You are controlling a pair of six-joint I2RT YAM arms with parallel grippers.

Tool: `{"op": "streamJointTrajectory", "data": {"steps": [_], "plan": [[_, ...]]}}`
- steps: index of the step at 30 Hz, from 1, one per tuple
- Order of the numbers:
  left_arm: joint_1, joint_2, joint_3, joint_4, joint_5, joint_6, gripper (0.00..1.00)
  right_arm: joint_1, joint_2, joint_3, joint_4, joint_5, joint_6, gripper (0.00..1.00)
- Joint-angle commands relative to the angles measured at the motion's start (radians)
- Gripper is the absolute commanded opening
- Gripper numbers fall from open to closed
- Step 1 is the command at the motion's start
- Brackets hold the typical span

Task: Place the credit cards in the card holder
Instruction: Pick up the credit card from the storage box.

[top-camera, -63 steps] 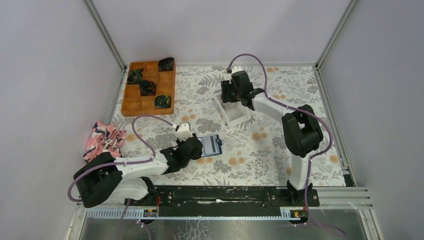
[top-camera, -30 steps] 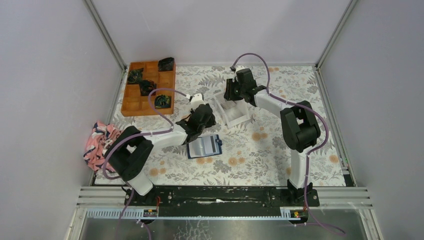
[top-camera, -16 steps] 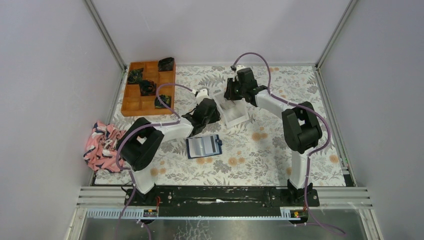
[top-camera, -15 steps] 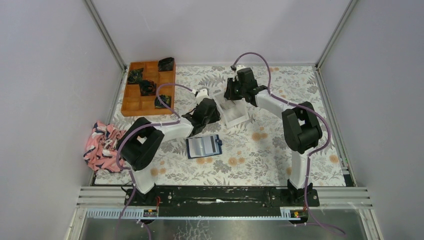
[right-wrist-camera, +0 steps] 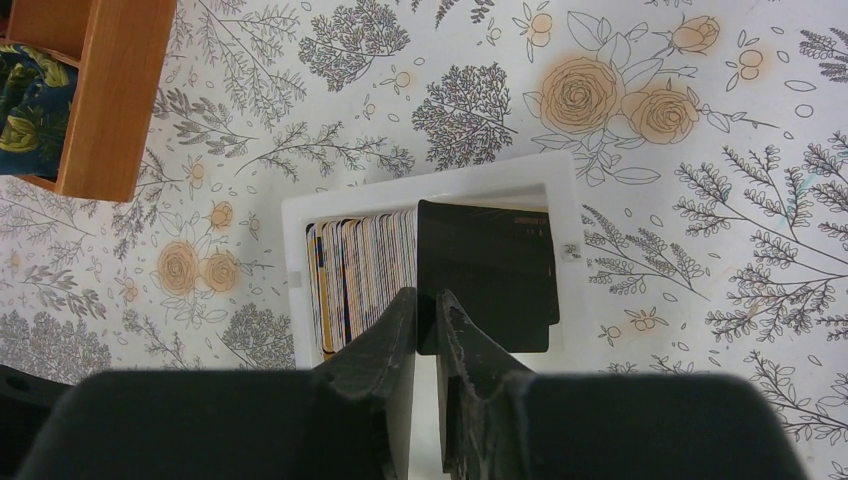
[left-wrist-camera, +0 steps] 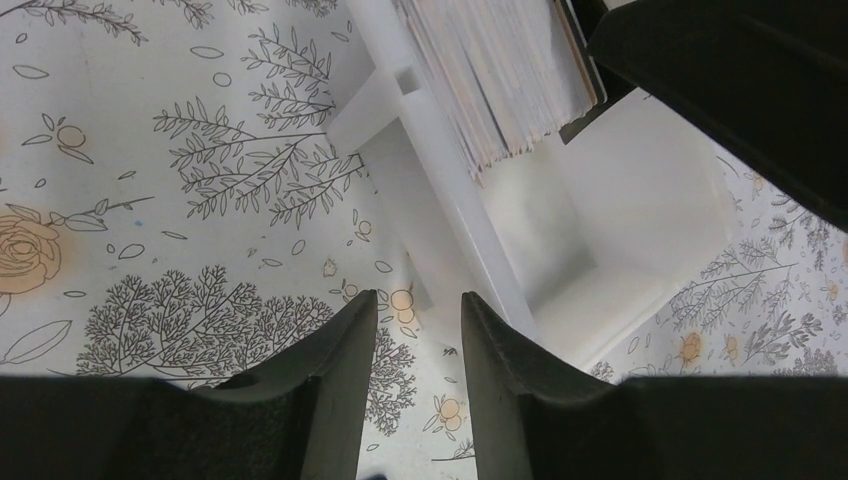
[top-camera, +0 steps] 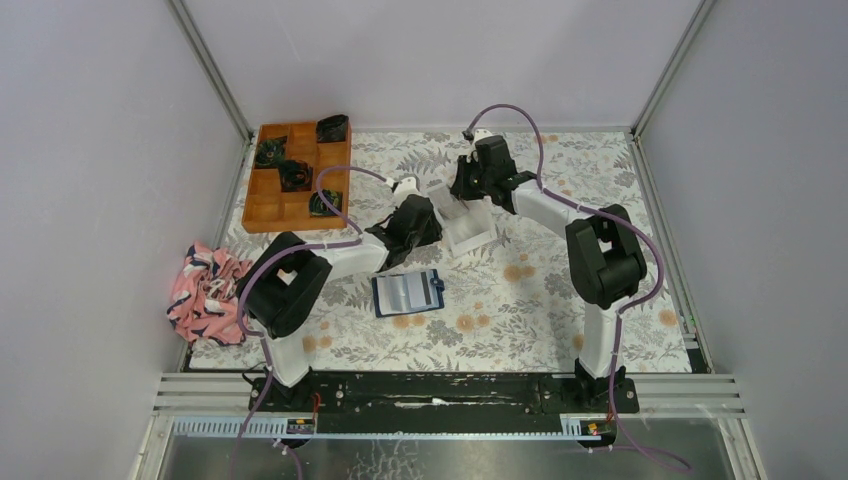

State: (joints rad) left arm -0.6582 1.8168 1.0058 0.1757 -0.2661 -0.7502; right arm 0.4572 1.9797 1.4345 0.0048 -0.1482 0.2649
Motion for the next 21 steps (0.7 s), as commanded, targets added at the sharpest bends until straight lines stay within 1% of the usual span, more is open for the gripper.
{"op": "streamJointTrajectory", "data": {"steps": [1, 7, 14, 21], "plan": [[0.011, 0.008, 0.033, 0.038, 0.013, 0.005, 0.43, 0.004, -0.075, -0.013, 0.025, -0.004, -0.005, 0.16], [0.012, 0.004, 0.028, 0.036, 0.009, 0.008, 0.43, 0.004, -0.113, -0.05, 0.054, 0.036, -0.018, 0.16], [0.015, -0.025, 0.019, 0.028, -0.003, 0.02, 0.44, 0.017, -0.179, -0.098, 0.081, 0.159, -0.083, 0.11], [0.018, -0.077, -0.001, 0.021, -0.011, 0.041, 0.45, 0.021, -0.241, -0.139, 0.092, 0.213, -0.108, 0.0]]}}
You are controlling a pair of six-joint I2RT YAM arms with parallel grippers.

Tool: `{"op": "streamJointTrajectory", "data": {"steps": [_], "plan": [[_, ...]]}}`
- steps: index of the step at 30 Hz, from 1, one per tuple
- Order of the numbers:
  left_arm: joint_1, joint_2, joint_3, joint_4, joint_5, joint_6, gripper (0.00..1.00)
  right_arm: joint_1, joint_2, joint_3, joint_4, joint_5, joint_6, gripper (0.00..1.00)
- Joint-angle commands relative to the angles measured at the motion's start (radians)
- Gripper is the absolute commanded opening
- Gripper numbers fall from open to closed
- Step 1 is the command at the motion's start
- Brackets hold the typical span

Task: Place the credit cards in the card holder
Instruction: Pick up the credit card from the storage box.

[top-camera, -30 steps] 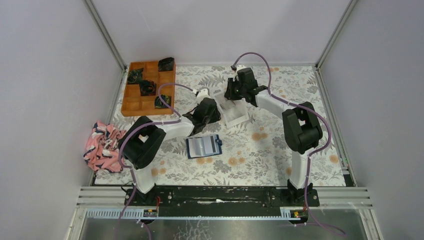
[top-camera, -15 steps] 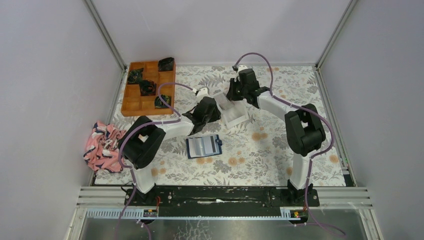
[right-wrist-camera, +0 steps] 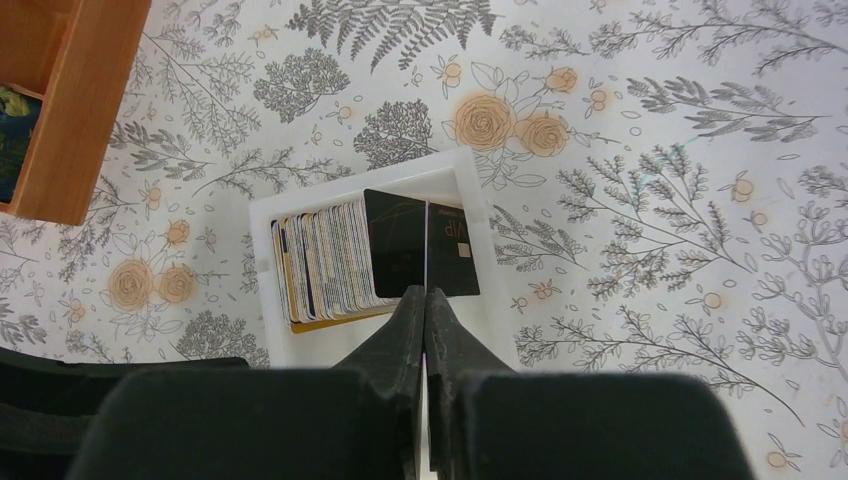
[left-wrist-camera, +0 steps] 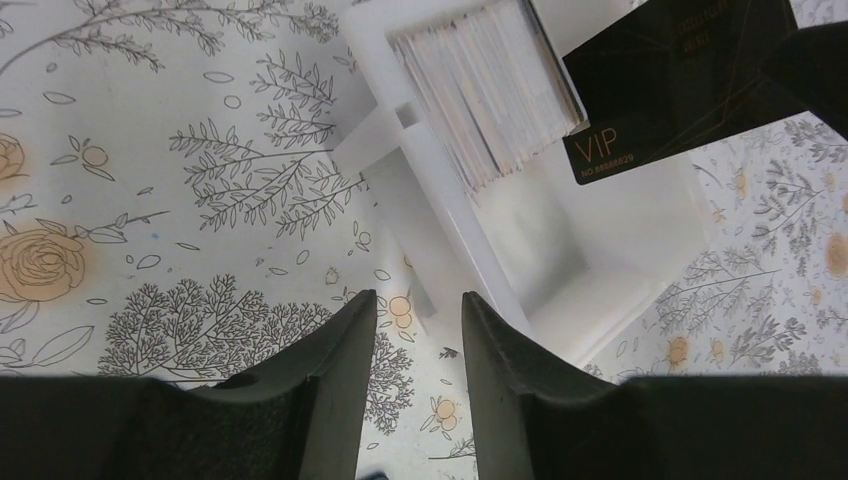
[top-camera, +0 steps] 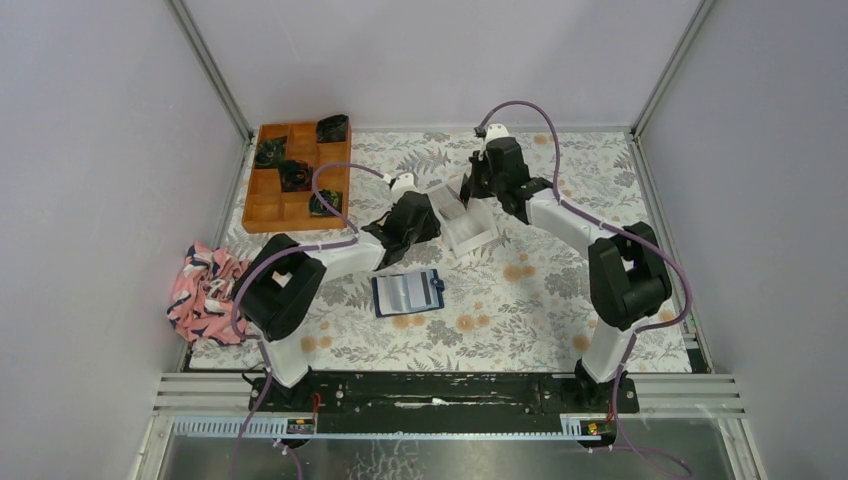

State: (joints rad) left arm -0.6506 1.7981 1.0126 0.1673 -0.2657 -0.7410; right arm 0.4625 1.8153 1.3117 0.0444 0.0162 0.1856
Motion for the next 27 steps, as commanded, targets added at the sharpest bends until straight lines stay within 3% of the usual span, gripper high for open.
{"op": "streamJointTrajectory", "data": {"steps": [1, 27], "plan": [[0.01, -0.066, -0.012, 0.029, -0.013, 0.034, 0.45, 0.016, -0.087, -0.022, 0.055, 0.053, -0.028, 0.0], [0.01, -0.286, -0.175, -0.004, -0.027, 0.024, 0.46, 0.105, -0.334, -0.135, -0.033, 0.036, -0.029, 0.0]]}}
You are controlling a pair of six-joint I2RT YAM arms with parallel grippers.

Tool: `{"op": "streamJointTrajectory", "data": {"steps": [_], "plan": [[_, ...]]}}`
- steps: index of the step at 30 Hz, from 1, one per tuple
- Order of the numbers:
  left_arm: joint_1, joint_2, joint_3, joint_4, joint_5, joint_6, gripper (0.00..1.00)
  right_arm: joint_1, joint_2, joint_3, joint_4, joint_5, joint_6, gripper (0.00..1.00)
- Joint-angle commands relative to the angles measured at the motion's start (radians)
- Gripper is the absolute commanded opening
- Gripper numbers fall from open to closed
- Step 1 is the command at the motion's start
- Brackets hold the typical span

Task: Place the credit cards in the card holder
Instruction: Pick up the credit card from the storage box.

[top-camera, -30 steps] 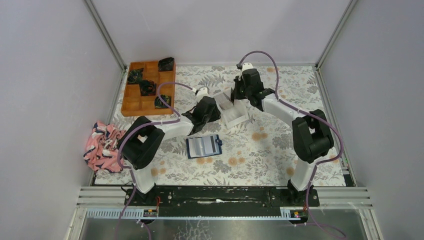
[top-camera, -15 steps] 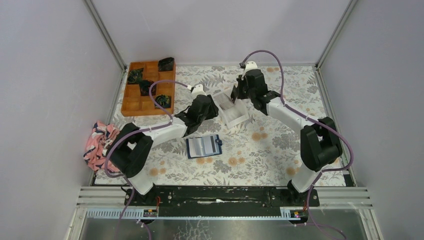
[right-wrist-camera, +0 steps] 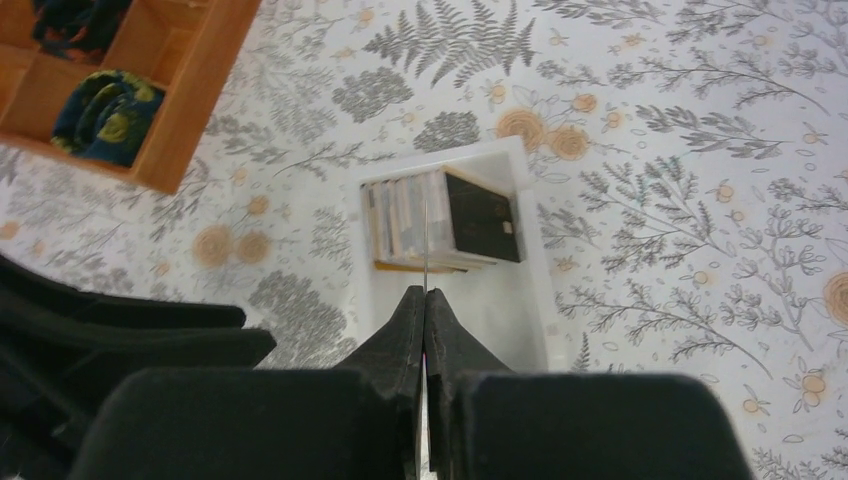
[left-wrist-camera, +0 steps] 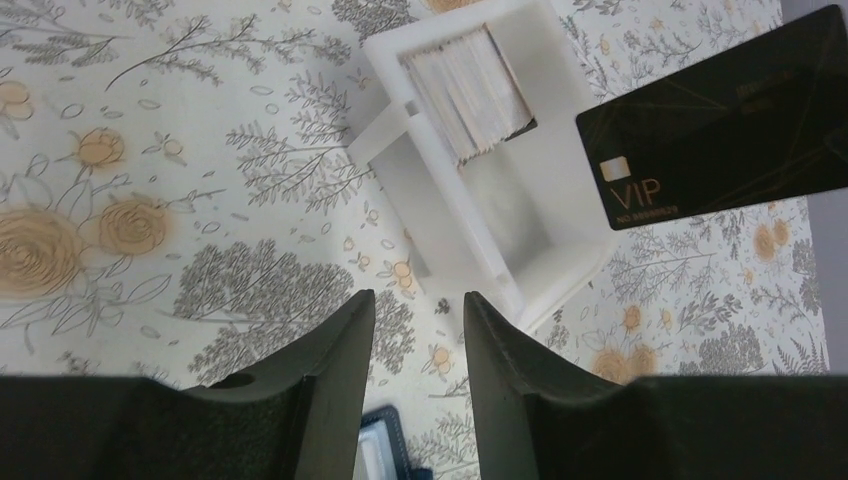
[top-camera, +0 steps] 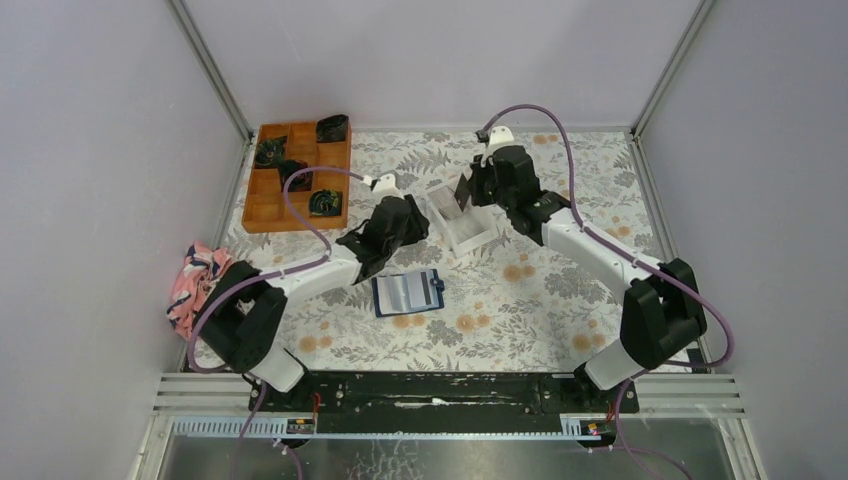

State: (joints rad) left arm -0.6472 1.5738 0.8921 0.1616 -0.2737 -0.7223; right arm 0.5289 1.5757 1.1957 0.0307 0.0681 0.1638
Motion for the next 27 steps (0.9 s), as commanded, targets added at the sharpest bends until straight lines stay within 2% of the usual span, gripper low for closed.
{"op": "streamJointTrajectory", "data": {"steps": [1, 10, 19, 27], "plan": [[0.006, -0.076, -0.079, 0.004, -0.018, -0.005, 0.46, 0.048, -0.108, -0.03, -0.024, -0.027, -0.002, 0.0], [-0.007, -0.225, -0.298, 0.021, -0.009, -0.095, 0.45, 0.154, -0.199, -0.143, -0.034, -0.085, 0.055, 0.0], [-0.023, -0.311, -0.348, -0.006, -0.011, -0.092, 0.45, 0.223, -0.235, -0.249, -0.007, -0.153, 0.102, 0.0], [-0.022, -0.419, -0.481, 0.219, 0.179, 0.028, 0.46, 0.224, -0.267, -0.31, 0.003, -0.266, 0.136, 0.0]]}}
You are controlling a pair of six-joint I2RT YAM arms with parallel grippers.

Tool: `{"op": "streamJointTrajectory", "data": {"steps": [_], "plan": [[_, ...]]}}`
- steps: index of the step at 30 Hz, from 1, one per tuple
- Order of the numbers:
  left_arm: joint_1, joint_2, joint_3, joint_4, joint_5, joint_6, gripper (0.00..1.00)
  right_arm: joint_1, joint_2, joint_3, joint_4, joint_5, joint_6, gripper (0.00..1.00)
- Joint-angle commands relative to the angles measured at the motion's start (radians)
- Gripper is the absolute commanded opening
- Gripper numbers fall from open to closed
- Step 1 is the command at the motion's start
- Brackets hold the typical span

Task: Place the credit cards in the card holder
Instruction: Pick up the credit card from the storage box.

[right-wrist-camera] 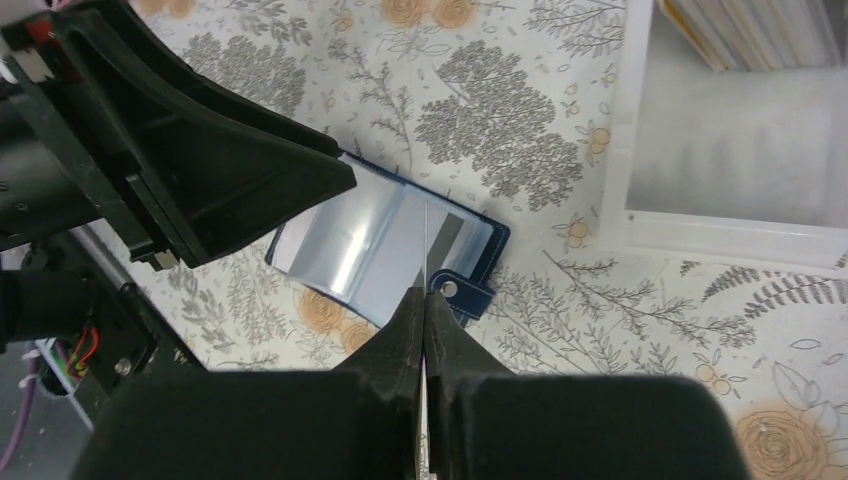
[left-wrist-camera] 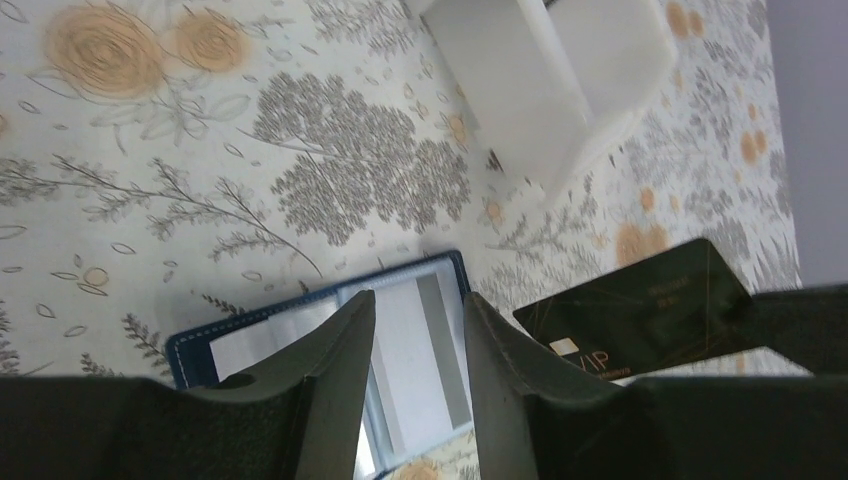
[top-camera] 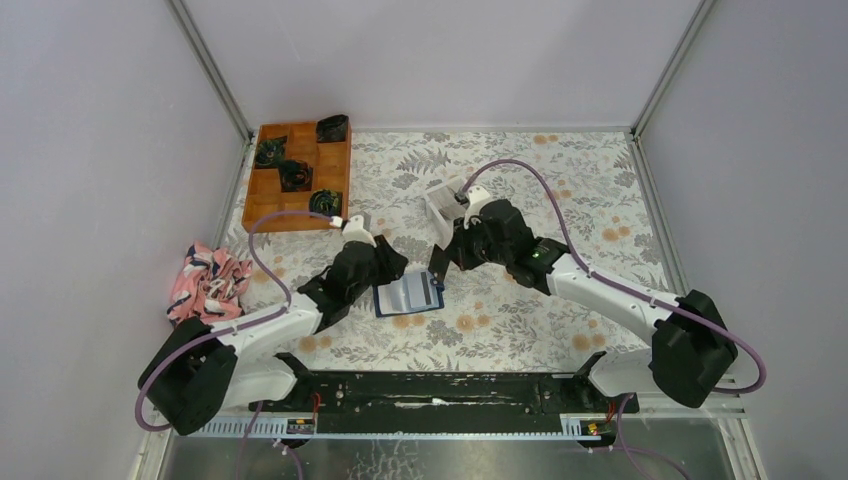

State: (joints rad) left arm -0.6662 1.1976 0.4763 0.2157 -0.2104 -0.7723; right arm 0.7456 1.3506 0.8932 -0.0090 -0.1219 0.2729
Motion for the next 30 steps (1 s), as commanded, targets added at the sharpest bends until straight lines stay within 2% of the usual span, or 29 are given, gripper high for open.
{"op": "streamJointTrajectory", "data": {"steps": [1, 10, 20, 30], "plan": [[-0.003, -0.048, -0.081, 0.199, 0.146, 0.088, 0.46, 0.007, -0.043, -0.011, 0.043, -0.086, 0.029, 0.0], [-0.003, -0.046, -0.162, 0.403, 0.33, 0.147, 0.48, 0.006, -0.037, -0.044, 0.06, -0.193, 0.064, 0.0], [0.001, -0.023, -0.177, 0.407, 0.331, 0.145, 0.48, 0.007, 0.018, -0.01, 0.01, -0.246, 0.051, 0.0], [0.011, 0.014, -0.202, 0.528, 0.472, 0.148, 0.48, 0.006, 0.006, -0.004, 0.002, -0.279, 0.062, 0.0]]}}
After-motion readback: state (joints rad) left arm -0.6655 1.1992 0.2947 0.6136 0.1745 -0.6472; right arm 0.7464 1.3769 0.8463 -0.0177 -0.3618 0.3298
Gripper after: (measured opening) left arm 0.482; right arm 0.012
